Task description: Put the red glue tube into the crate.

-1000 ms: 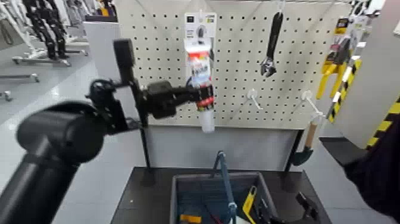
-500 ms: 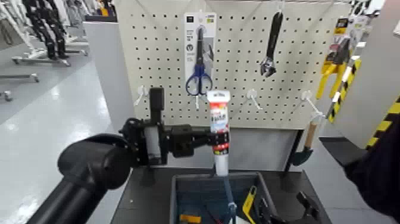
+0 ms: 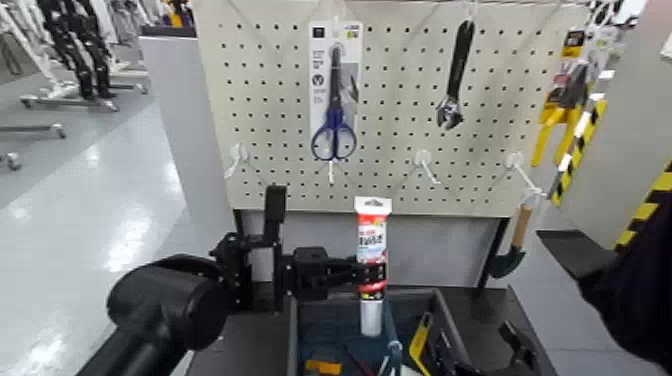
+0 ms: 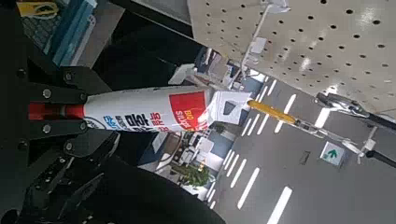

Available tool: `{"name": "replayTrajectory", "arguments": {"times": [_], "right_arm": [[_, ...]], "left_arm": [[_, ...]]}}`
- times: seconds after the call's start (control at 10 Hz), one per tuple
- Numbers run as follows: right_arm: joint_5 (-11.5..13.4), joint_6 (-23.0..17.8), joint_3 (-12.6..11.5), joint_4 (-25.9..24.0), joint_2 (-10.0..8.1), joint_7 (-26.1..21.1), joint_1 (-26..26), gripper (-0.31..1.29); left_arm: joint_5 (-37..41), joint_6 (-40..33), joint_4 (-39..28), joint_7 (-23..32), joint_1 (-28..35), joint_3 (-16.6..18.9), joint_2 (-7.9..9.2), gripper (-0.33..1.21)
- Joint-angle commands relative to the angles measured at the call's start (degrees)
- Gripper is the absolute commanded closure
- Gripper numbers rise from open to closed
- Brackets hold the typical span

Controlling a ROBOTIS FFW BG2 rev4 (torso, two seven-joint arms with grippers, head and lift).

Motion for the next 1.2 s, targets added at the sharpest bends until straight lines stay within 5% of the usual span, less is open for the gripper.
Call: {"name": "replayTrajectory", "arguments": {"times": [0.1,1.2], "right_arm": [[0.0,0.0,0.0,0.0,1.14,0.0,0.0,0.12],[-0.2,-0.3,0.2,0.3,1.32,0.0,0.1,0.12]], "left_arm": [[-0.4,0.3,-0.1,-0.2,0.3,-0.3,0.23,1.13],[-15.7,-3.2,6.5,-4.6,4.5,2.6,0.23,1.13]]}}
